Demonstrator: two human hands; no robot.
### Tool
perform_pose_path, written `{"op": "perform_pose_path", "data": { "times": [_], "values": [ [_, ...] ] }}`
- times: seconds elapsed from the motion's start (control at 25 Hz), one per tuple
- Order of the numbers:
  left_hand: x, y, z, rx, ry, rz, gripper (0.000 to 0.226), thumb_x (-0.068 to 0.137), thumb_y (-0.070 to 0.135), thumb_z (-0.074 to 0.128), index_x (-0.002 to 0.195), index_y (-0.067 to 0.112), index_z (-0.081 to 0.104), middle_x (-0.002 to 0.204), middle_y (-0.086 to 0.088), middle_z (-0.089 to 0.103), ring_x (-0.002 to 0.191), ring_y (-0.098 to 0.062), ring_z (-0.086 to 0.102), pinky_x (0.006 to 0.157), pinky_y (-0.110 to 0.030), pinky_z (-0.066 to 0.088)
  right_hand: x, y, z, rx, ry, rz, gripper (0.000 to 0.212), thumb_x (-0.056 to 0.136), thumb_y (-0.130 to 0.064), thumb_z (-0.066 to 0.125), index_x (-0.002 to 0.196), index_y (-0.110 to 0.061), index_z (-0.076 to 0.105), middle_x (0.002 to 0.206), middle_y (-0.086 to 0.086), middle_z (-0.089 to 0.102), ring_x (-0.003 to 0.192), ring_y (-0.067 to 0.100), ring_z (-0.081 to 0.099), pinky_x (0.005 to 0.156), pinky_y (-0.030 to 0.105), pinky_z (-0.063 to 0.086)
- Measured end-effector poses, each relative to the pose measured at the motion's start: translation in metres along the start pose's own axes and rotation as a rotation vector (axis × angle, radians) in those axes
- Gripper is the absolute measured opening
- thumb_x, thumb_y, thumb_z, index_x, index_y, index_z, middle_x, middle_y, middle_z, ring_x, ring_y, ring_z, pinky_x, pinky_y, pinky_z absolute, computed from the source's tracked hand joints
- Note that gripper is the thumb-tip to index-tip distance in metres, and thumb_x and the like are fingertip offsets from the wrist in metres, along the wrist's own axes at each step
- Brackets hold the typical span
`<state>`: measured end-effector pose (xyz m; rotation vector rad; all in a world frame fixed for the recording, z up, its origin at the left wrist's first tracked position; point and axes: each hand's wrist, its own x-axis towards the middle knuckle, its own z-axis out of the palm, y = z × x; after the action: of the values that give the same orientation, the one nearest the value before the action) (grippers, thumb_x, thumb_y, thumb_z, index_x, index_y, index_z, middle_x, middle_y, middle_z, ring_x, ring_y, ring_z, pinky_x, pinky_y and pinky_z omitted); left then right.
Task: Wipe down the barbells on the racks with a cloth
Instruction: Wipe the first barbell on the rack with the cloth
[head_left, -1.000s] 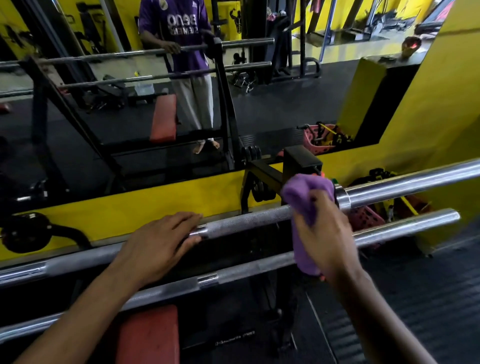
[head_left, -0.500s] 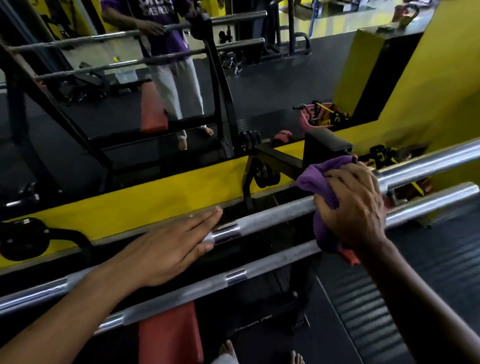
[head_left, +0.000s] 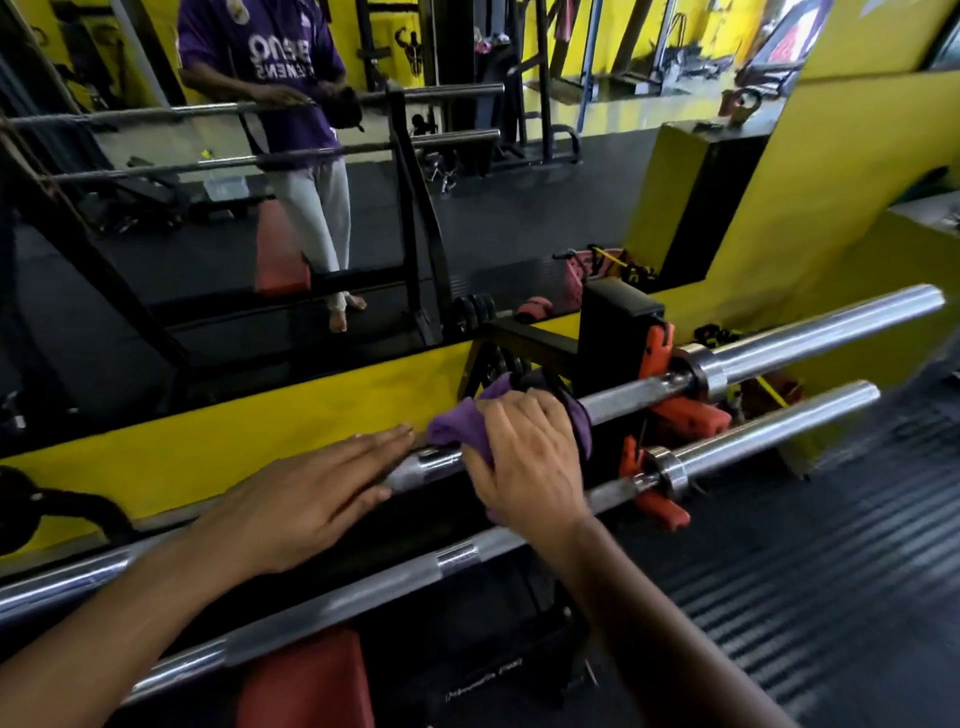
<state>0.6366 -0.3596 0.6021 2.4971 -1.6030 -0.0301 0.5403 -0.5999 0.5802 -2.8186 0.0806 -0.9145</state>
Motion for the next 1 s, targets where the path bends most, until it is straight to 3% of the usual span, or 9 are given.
{"op": "perform_pose_path", "data": {
  "times": [0.16, 0.32, 0.52, 0.6, 0.68, 0.8, 0.88, 0.92, 1.0],
  "values": [
    [-0.003, 0.005, -0.006, -0.015, -0.045, 0.036, 0.059, 0.094, 0.073, -0.004, 0.152, 0.059, -0.007, 0.158, 0.041, -0.001, 0.147, 0.01, 0.018, 0.115, -0.022, 0.036, 0.004, 0.076, -0.027, -0.108, -0.009, 0.116, 0.032, 0.086, -0.043, 0.051, 0.094, -0.015, 0.063, 0.093, 0.008, 0.067, 0.091, 0.031, 0.062, 0.087, 0.044, 0.047],
    [-0.008, 0.008, -0.004, -0.003, -0.036, 0.038, 0.058, 0.094, 0.073, -0.005, 0.15, 0.061, -0.011, 0.155, 0.046, -0.007, 0.147, 0.007, 0.02, 0.112, -0.026, 0.042, 0.004, 0.12, -0.041, -0.072, -0.009, 0.258, 0.027, 0.094, -0.041, 0.048, 0.095, -0.015, 0.058, 0.096, 0.007, 0.064, 0.094, 0.03, 0.058, 0.089, 0.045, 0.042],
    [-0.005, 0.005, -0.005, -0.029, -0.033, 0.023, 0.06, 0.093, 0.074, 0.0, 0.151, 0.061, -0.005, 0.154, 0.047, -0.001, 0.145, 0.005, 0.028, 0.109, -0.025, 0.044, -0.002, 0.033, -0.011, 0.065, 0.108, 0.199, 0.026, 0.094, -0.035, 0.045, 0.093, -0.012, 0.058, 0.091, 0.01, 0.063, 0.089, 0.029, 0.054, 0.088, 0.045, 0.04],
    [-0.004, 0.006, -0.005, -0.053, -0.027, 0.023, 0.057, 0.095, 0.072, 0.007, 0.15, 0.063, -0.001, 0.156, 0.042, 0.006, 0.144, 0.003, 0.034, 0.109, -0.024, 0.043, -0.014, 0.005, -0.007, 0.213, 0.084, 0.12, 0.025, 0.093, -0.028, 0.048, 0.102, -0.009, 0.061, 0.101, 0.009, 0.064, 0.099, 0.025, 0.051, 0.097, 0.046, 0.041],
    [-0.003, 0.008, -0.006, -0.041, -0.014, 0.021, 0.055, 0.1, 0.062, 0.02, 0.152, 0.059, 0.004, 0.158, 0.036, 0.012, 0.142, -0.001, 0.039, 0.108, -0.026, 0.045, -0.03, 0.0, -0.014, 0.447, 0.082, 0.148, 0.029, 0.094, -0.024, 0.048, 0.115, -0.01, 0.062, 0.112, 0.003, 0.065, 0.107, 0.019, 0.056, 0.101, 0.037, 0.044],
    [-0.005, 0.008, -0.005, -0.047, -0.006, 0.007, 0.059, 0.106, 0.045, 0.038, 0.155, 0.055, 0.006, 0.157, 0.04, 0.011, 0.142, 0.0, 0.038, 0.106, -0.03, 0.048, -0.061, 0.001, -0.045, 0.834, 0.253, 0.658, 0.02, 0.104, -0.017, 0.046, 0.116, -0.025, 0.06, 0.099, -0.018, 0.066, 0.09, -0.004, 0.062, 0.077, 0.012, 0.045],
    [-0.004, 0.007, -0.004, -0.05, 0.005, 0.026, 0.057, 0.106, 0.05, 0.034, 0.154, 0.057, 0.005, 0.155, 0.043, 0.009, 0.143, 0.003, 0.035, 0.109, -0.028, 0.046, -0.078, 0.016, -0.054, 0.956, 0.394, 1.026, 0.024, 0.108, -0.024, 0.041, 0.12, -0.019, 0.062, 0.103, -0.008, 0.067, 0.086, 0.005, 0.061, 0.061, 0.005, 0.042],
    [-0.002, 0.007, -0.004, -0.051, 0.006, 0.034, 0.055, 0.103, 0.056, 0.027, 0.153, 0.059, 0.004, 0.154, 0.043, 0.009, 0.143, 0.004, 0.035, 0.11, -0.026, 0.045, -0.085, 0.029, -0.054, 1.017, 0.376, 1.155, 0.037, 0.11, -0.03, 0.037, 0.127, -0.01, 0.062, 0.11, 0.004, 0.067, 0.088, 0.014, 0.061, 0.057, 0.006, 0.042],
    [0.0, 0.007, -0.004, -0.079, 0.001, 0.038, 0.053, 0.098, 0.067, 0.016, 0.149, 0.065, 0.001, 0.153, 0.044, 0.01, 0.143, 0.007, 0.032, 0.113, -0.026, 0.041, -0.084, 0.049, -0.049, 1.242, 0.282, 1.261, 0.055, 0.11, -0.041, 0.029, 0.134, 0.0, 0.057, 0.107, 0.014, 0.069, 0.089, 0.02, 0.064, 0.064, 0.018, 0.05]
  ]
}}
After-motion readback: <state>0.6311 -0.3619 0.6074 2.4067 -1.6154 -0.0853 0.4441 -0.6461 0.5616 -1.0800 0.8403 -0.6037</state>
